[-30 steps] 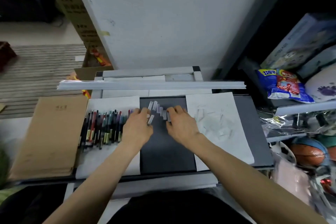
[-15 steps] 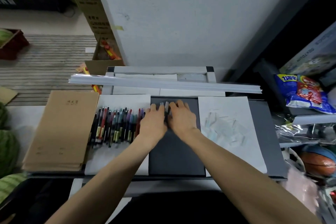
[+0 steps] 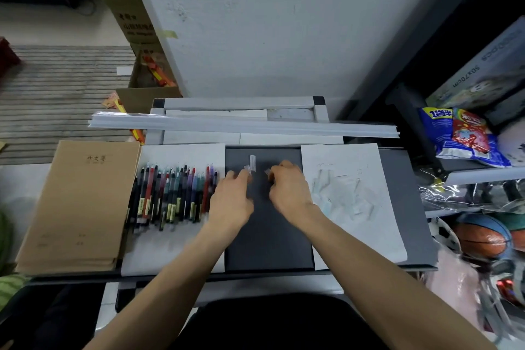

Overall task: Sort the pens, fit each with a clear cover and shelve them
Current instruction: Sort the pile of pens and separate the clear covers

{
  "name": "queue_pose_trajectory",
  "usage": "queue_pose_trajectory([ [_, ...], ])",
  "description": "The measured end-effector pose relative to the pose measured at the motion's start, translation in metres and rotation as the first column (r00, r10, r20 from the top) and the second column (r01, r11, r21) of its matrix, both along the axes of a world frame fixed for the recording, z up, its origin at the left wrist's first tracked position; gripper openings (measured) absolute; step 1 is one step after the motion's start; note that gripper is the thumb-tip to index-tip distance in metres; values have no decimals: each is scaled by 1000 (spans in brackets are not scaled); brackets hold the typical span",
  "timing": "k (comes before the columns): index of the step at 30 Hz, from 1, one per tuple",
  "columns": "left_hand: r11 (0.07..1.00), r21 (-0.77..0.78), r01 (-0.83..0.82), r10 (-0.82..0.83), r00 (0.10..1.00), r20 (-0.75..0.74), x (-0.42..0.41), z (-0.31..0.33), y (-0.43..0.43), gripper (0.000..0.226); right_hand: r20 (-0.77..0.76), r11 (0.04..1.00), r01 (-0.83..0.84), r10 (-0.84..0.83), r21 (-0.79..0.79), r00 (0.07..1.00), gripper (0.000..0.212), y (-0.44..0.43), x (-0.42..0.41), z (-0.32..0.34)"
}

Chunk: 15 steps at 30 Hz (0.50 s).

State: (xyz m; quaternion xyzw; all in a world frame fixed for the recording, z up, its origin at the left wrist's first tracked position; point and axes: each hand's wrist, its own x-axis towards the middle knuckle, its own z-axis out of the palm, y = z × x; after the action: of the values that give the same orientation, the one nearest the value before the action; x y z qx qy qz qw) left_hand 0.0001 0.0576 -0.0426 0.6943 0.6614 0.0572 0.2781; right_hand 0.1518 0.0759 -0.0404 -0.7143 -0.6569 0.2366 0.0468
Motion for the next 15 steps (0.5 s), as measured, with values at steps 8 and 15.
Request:
queue_pose_trajectory([
  [8, 990, -69, -124, 135, 975, 179, -7, -3, -2, 41, -8, 1000, 23, -23, 19, 1000, 23, -6, 7, -6],
  [15, 961, -91, -261, 276, 921, 275, -7, 5, -5, 29, -27, 999, 17, -16, 40, 1000, 27, -11, 17, -4],
])
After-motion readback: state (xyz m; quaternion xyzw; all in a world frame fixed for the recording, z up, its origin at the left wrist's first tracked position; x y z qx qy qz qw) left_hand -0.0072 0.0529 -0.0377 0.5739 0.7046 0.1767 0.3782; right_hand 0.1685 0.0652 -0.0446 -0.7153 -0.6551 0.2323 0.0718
